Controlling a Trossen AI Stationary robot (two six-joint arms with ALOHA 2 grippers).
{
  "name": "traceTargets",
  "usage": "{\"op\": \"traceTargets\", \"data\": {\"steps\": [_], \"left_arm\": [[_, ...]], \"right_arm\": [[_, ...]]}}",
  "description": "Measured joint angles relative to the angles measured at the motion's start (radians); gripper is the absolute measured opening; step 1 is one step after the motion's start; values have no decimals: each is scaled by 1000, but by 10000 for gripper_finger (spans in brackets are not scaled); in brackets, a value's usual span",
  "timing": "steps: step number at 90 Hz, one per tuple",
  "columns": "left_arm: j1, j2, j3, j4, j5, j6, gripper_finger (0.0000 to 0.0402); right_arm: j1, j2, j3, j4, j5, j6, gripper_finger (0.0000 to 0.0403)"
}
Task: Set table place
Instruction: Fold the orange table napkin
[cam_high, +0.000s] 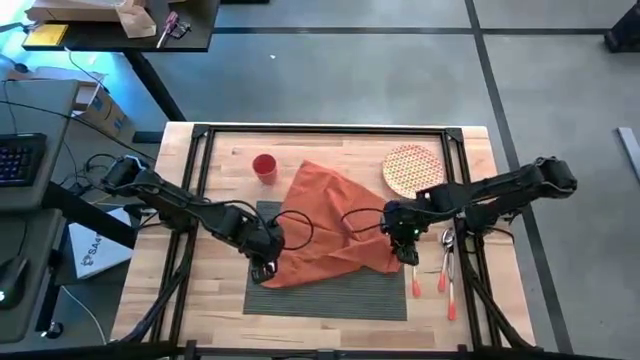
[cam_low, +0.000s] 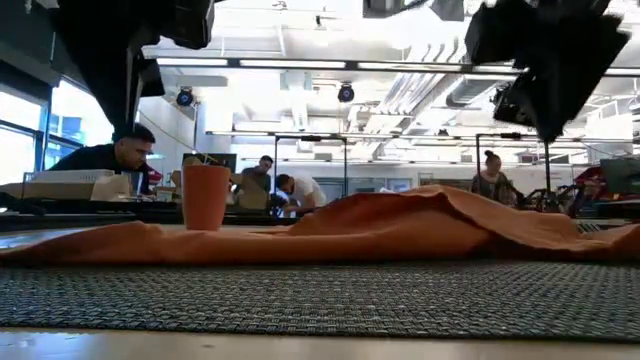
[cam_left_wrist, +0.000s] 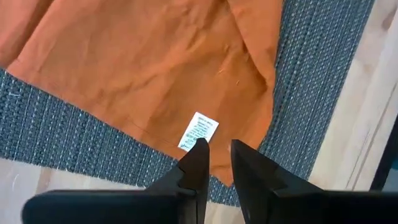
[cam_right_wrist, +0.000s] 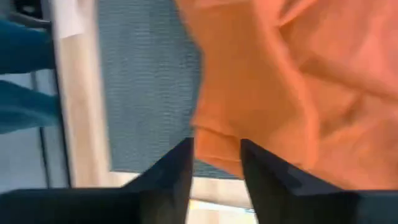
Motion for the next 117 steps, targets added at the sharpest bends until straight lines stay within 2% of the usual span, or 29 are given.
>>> {"op": "traceTargets", "data": {"steps": [9,22,28,41,54,69,90,98,107,117], "left_arm": [[0,0,-1,-17,17,26,60],[0,0,-1,-37,48,34,60],[-1,0,-1,-39,63,46,60],[-1,0,-1,-42,97,75,60],[-3,0,-1,-47,130,78,60],[-2,0,-1,-60,144,79,60],[-2,0,-1,-59,141,85,60],[-2,-1,-1,-59,141,84,60],[-2,-1,-1,-58,141,75,60],[-8,-1,-1,-54,137,77,60]], "right_arm": [[122,6,2,35,34,-36,200],[256,89,3,46,281,-46,215],[281,149,3,85,325,-69,211],[303,282,2,139,343,-101,191],[295,356,2,136,432,-18,150],[282,361,3,162,443,-11,102],[274,392,4,179,454,-48,81],[267,400,4,182,443,-26,59],[259,377,18,164,440,-7,12],[254,310,78,124,397,-4,6]]}}
